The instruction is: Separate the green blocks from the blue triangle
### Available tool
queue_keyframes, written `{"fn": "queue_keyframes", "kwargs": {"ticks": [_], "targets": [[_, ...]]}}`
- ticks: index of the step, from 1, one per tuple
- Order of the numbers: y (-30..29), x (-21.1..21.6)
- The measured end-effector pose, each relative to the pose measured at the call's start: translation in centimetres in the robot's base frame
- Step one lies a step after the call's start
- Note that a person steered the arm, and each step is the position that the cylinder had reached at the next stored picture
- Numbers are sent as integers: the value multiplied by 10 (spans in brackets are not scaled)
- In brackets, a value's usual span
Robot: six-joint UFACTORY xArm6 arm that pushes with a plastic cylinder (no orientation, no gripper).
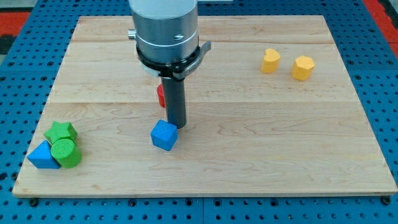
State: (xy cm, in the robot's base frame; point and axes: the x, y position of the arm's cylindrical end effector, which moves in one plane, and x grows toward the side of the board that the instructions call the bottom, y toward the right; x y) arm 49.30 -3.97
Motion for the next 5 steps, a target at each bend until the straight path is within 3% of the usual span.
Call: {"fn": "queue_keyframes", "kwargs": {"ticks": [1,2,3,4,5], "targets": [[61,1],[108,76],[99,125],[79,125],[-9,125]]}}
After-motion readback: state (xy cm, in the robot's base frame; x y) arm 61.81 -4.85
